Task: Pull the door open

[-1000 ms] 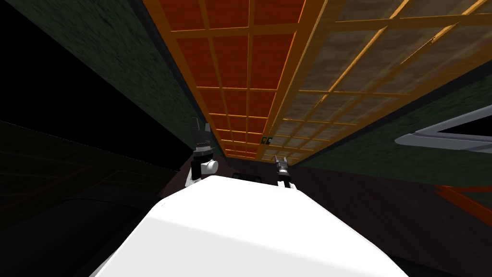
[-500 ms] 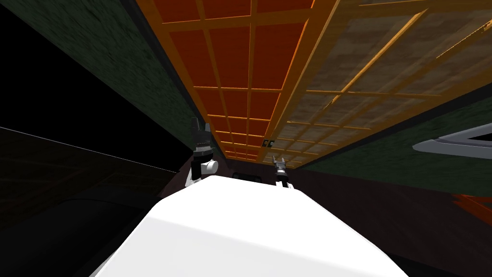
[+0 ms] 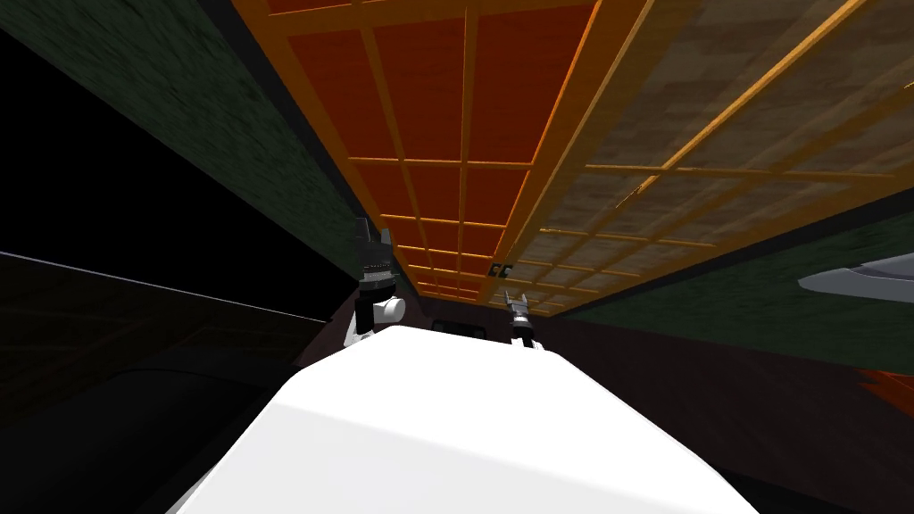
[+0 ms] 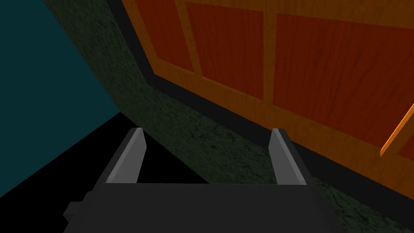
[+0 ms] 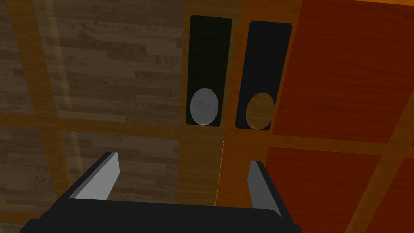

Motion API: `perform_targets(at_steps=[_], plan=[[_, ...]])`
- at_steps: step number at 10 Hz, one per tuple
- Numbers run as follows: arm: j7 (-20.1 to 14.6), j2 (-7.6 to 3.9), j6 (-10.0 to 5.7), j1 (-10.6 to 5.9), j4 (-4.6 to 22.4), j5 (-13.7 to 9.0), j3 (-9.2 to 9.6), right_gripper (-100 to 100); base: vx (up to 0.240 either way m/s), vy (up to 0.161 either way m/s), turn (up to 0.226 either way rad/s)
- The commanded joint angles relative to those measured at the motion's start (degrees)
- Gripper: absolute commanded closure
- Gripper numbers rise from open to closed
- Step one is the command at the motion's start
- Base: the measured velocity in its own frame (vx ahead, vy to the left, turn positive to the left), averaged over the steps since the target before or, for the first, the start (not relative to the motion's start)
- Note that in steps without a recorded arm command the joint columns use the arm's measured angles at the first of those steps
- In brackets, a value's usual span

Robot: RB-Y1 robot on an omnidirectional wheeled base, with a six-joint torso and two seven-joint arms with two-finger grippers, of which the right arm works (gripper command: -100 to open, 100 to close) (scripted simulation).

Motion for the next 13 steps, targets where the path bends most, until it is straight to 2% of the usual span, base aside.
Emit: perform_targets(at_steps=[1, 3, 5, 7, 9, 10, 12, 13], plan=[[0.43, -0.55, 0.15, 0.74, 0.77, -0.11, -0.29, -100, -0.145, 0.048, -0.072], [0.71, -1.28, 0.29, 1.52, 1.49, -0.26, -0.56, -100, -0.15, 0.043, -0.048], [1.46, -2.72, 0.66, 3.12, 3.23, -0.64, -1.16, -100, -0.173, 0.025, -0.09], [2.01, -3.57, 0.91, 4.12, 4.44, -0.92, -1.55, -100, -0.167, 0.042, -0.071], [3.15, -4.81, 1.4, 5.73, 6.77, -1.47, -2.24, -100, -0.177, 0.044, -0.108], [3.41, -5.04, 1.51, 6.04, 7.28, -1.6, -2.38, -100, -0.118, 0.037, -0.071], [4.86, -5.95, 2.05, 7.33, 9.98, -2.29, -3.04, -100, -0.164, 0.036, -0.108], [4.86, -5.95, 2.05, 7.33, 9.98, -2.29, -3.04, -100, -0.12, 0.026, -0.048]])
